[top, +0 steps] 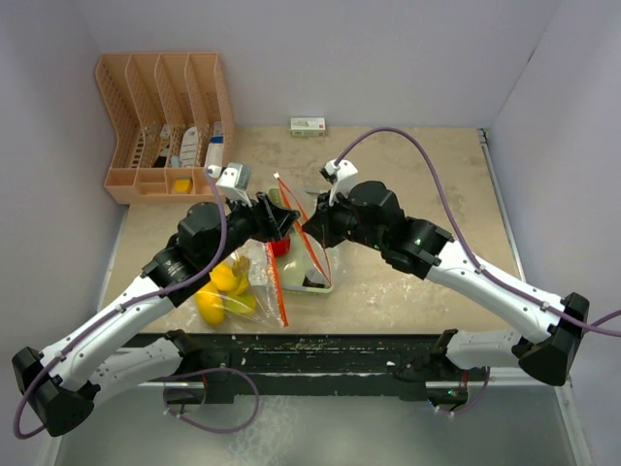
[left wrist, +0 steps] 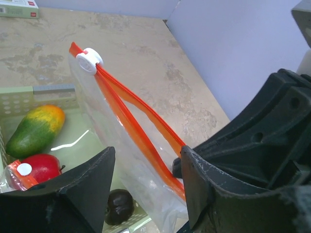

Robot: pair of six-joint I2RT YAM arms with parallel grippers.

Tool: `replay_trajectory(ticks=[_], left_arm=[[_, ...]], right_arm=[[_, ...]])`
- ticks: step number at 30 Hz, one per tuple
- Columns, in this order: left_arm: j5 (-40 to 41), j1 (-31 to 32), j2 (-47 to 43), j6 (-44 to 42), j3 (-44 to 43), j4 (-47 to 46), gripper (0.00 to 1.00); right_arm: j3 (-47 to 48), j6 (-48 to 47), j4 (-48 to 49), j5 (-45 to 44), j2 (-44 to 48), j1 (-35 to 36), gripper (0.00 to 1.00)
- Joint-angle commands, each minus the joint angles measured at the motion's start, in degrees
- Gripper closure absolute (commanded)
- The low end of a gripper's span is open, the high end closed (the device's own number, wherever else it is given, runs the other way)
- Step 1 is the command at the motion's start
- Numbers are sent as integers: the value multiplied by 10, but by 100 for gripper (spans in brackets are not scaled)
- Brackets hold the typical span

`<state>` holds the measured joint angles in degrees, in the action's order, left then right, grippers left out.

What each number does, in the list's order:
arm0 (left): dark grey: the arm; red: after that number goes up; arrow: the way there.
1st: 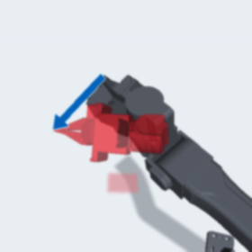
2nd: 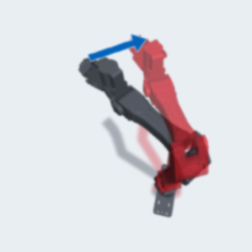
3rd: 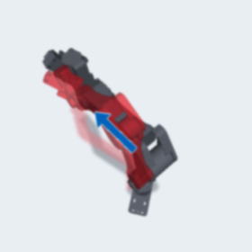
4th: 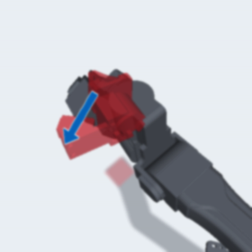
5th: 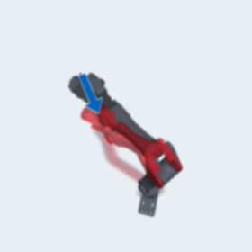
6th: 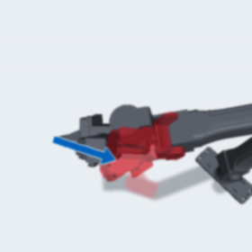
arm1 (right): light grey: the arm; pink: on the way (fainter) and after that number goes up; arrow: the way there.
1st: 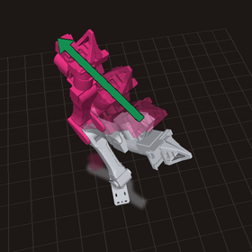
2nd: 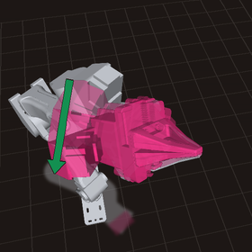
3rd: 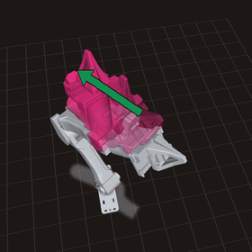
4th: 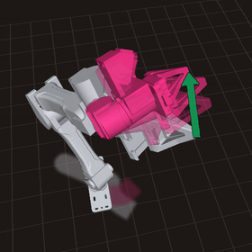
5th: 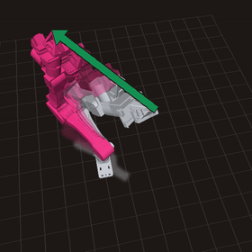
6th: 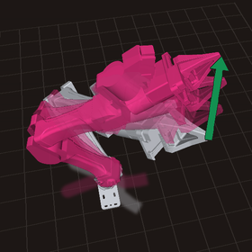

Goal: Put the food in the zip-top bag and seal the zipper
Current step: Open the zipper of the food storage bag.

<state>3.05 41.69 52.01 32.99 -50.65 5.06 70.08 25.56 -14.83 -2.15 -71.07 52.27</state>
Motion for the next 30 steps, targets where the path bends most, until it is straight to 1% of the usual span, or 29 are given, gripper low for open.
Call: replay_trajectory(ticks=[1,4,5,6,7,8,9,10,14,16,19,21,24,26,30], left_arm=[[2,-1,17,16,4,-46,42],[1,-1,24,18,5,-55,48],[0,-1,25,18,5,-59,51],[-1,-1,26,17,7,-62,56],[-3,-1,26,17,8,-65,65],[-5,-1,27,17,9,-66,79],[-5,-1,27,18,9,-64,88],[-4,0,26,19,11,-63,92],[-2,-1,15,20,21,-55,100],[2,-1,6,19,24,-51,100],[8,-1,-7,6,7,-13,100],[16,-1,-14,-17,-29,46,100],[43,-1,-16,-52,-112,167,100],[66,-1,-16,-75,-158,252,100],[114,-1,-24,-105,-212,346,100]], right_arm=[[29,-2,24,11,18,12,100],[30,-3,27,12,22,14,100],[31,-4,26,14,23,14,100],[31,-4,26,14,25,14,100],[31,-4,26,13,26,14,100],[30,-2,28,10,29,14,100],[28,-1,28,5,31,14,100],[27,1,30,1,35,15,100],[26,6,34,-2,41,14,100],[26,10,33,-19,43,14,100],[32,15,6,-104,44,14,100],[43,15,-29,-166,36,14,100],[61,6,-78,-265,16,14,100],[76,8,-107,-313,2,14,100],[87,14,-133,-383,-4,14,100]])
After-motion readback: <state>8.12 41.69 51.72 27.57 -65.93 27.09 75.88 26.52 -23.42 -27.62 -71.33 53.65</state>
